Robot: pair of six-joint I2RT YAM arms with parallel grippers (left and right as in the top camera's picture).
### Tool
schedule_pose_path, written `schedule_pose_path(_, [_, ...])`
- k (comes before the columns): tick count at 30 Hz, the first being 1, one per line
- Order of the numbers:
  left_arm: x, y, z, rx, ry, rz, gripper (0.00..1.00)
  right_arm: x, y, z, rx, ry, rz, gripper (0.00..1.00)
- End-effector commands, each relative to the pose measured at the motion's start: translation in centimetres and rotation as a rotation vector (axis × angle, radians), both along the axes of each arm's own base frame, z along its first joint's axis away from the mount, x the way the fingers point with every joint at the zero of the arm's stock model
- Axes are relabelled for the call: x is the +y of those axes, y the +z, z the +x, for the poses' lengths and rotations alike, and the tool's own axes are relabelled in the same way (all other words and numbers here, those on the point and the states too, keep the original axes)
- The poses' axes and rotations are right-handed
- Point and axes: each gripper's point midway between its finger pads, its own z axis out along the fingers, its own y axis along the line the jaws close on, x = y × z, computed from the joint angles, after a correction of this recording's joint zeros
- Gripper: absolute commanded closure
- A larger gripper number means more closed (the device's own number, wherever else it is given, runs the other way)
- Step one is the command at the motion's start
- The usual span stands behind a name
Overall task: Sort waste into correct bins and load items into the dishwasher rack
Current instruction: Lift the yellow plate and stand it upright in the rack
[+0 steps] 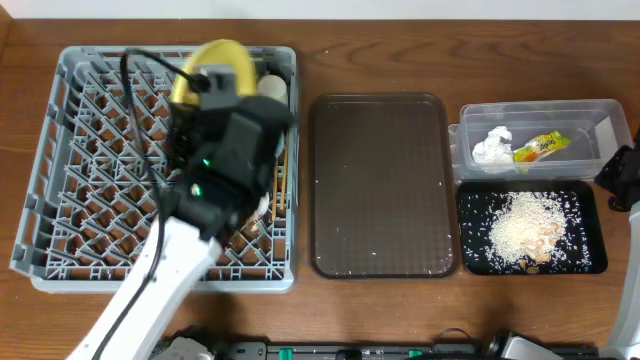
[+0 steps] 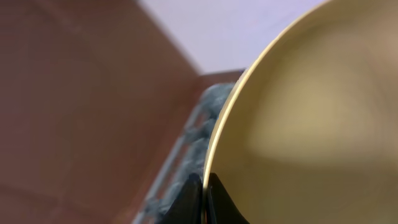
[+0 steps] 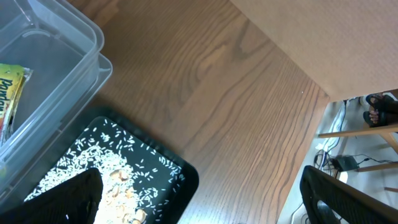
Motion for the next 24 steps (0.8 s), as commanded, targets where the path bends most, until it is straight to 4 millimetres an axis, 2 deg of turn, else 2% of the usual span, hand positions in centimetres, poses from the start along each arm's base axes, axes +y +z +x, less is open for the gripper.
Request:
schedule_pose_path(1, [4.6, -1.4, 0.6, 0.083, 0.167, 0.112, 0.94, -0.4, 1.0, -0.3, -0.018, -0.014, -0.022, 0.01])
schedule_pose_path(5, [7.6, -3.7, 2.2, 0.161, 0.248, 0.147, 0.93, -0.4, 1.0, -0.3, -0.018, -0.014, -0.023, 0.01])
schedule_pose_path(7, [7.8, -5.1, 3.0, 0.195, 0.239, 0.139, 0.94, -0.4, 1.0, -0.3, -0.018, -0.014, -0.022, 0.01])
schedule_pose_path(12, [6.8, -7.9, 4.4, 0.263, 0.192, 0.127, 0.94, -0.4, 1.0, -0.3, -0.019, -0.014, -0.022, 0.01])
schedule_pose_path(20, [4.1, -10.1, 5.3, 0.315, 0.079, 0.081, 0.93, -0.4, 1.0, -0.3, -0.018, -0.014, -0.023, 0.01])
schedule_pose_path(24, [2.5, -10.9, 5.2, 0.322, 0.037, 0.04, 0.87, -0.4, 1.0, -0.3, -0.019, -0.014, -0.022, 0.01])
